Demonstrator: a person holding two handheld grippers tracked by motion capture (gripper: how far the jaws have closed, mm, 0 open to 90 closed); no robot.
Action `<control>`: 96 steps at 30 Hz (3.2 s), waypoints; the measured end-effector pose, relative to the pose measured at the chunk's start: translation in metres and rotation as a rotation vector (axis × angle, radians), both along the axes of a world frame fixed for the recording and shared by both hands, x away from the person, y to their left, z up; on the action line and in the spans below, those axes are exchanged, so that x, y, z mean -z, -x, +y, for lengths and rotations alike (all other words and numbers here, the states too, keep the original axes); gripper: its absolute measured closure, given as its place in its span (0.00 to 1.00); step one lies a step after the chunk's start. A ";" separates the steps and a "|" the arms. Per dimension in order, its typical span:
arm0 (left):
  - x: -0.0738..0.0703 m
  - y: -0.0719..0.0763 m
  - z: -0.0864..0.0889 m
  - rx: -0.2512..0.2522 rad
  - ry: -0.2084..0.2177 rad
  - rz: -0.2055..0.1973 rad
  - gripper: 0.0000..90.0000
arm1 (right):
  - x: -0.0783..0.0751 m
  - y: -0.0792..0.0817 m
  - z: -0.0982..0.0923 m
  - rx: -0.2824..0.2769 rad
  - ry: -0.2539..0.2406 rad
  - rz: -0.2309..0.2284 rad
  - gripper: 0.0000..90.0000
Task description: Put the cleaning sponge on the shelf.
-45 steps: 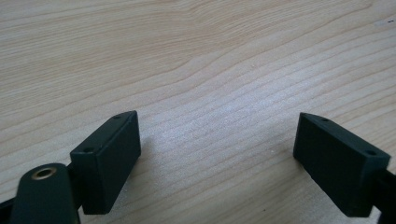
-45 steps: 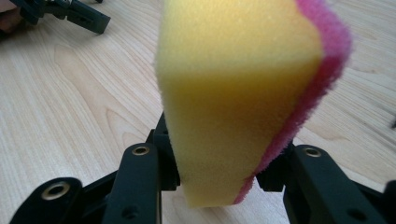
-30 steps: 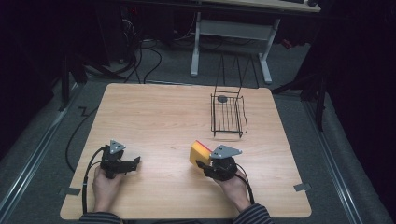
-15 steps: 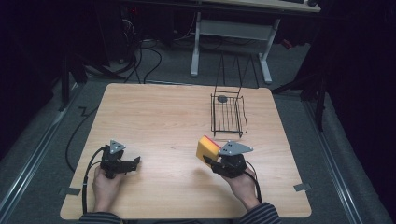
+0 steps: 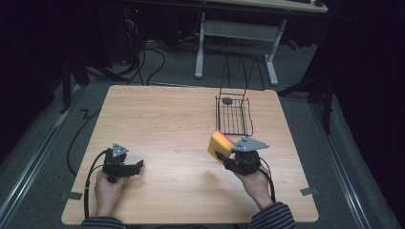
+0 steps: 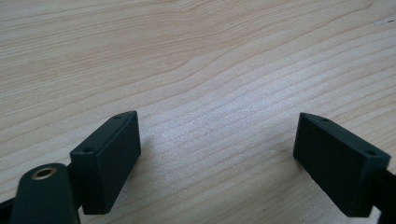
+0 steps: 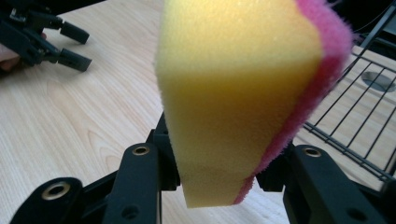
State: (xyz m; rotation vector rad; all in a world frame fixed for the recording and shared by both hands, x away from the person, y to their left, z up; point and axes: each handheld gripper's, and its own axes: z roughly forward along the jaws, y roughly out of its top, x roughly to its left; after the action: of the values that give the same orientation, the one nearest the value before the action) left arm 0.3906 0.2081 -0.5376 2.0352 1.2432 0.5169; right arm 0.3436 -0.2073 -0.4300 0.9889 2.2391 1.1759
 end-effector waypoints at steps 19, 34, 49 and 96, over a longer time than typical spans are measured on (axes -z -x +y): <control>0.000 0.000 0.000 0.000 0.000 0.000 0.17 | -0.023 -0.027 -0.020 0.077 0.000 -0.022 0.67; 0.000 0.000 0.000 0.002 -0.002 0.001 0.17 | -0.028 -0.055 -0.032 0.150 -0.002 -0.024 0.67; 0.000 0.000 0.000 0.002 -0.002 0.001 0.17 | -0.023 -0.086 -0.033 0.230 -0.013 -0.012 0.67; 0.000 0.000 0.000 0.002 -0.002 0.001 0.17 | 0.044 -0.151 -0.037 0.424 0.037 0.105 0.67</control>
State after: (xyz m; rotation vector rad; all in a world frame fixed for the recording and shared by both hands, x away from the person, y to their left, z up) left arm 0.3906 0.2083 -0.5375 2.0385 1.2419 0.5167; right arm 0.4951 -0.2439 -0.4736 1.4492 1.9785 0.9080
